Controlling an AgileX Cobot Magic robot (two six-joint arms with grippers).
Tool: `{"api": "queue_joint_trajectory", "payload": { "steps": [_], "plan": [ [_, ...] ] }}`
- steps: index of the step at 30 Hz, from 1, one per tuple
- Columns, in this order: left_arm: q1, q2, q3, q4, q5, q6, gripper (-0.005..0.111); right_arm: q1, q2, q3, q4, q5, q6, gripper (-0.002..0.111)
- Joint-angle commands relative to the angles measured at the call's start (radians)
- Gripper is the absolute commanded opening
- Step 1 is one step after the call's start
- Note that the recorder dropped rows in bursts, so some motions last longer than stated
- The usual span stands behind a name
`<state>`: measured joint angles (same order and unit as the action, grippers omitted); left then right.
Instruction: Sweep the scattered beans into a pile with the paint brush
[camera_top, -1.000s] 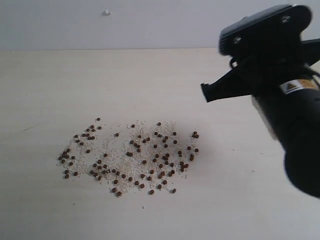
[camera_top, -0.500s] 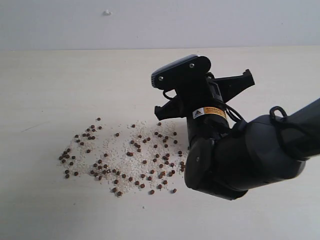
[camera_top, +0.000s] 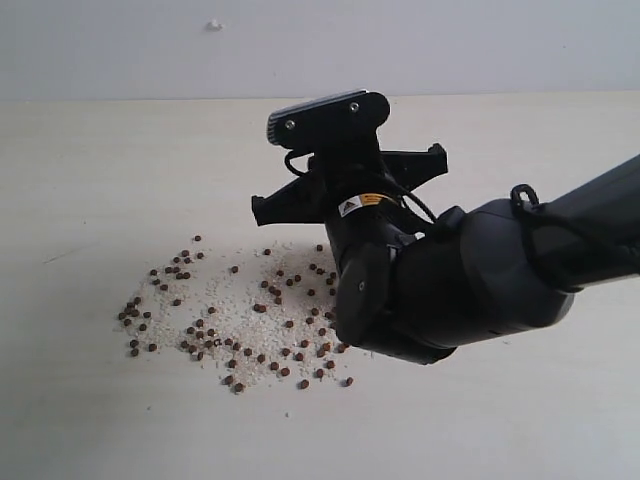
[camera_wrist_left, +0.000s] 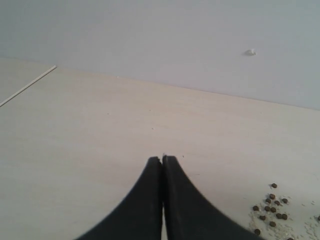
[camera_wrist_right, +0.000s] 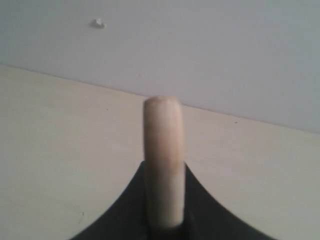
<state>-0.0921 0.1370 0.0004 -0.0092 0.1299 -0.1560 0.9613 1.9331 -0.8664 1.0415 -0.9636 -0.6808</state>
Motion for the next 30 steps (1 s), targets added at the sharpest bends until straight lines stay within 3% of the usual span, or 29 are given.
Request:
{"api": "queue_joint_trajectory", "payload": {
  "steps": [1, 13, 17, 25, 30],
  "plan": [
    [-0.001, -0.004, 0.000, -0.008, -0.004, -0.007, 0.000, 0.003, 0.000, -0.038, -0.030, 0.019, 0.065, 0.000],
    [-0.015, -0.004, 0.000, -0.008, -0.004, -0.007, 0.000, 0.003, -0.054, -0.090, 0.021, 0.011, 0.025, 0.000],
    [-0.015, -0.004, 0.000, -0.008, -0.004, -0.007, 0.000, 0.003, -0.115, -0.090, 0.070, -0.010, -0.163, 0.000],
    [-0.037, -0.004, 0.000, -0.006, -0.004, -0.007, 0.000, 0.003, -0.133, -0.088, 0.419, -0.084, -0.648, 0.000],
    [-0.037, -0.004, 0.000, -0.006, -0.004, -0.007, 0.000, 0.003, -0.098, -0.088, 0.549, 0.072, -0.677, 0.000]
  ]
}}
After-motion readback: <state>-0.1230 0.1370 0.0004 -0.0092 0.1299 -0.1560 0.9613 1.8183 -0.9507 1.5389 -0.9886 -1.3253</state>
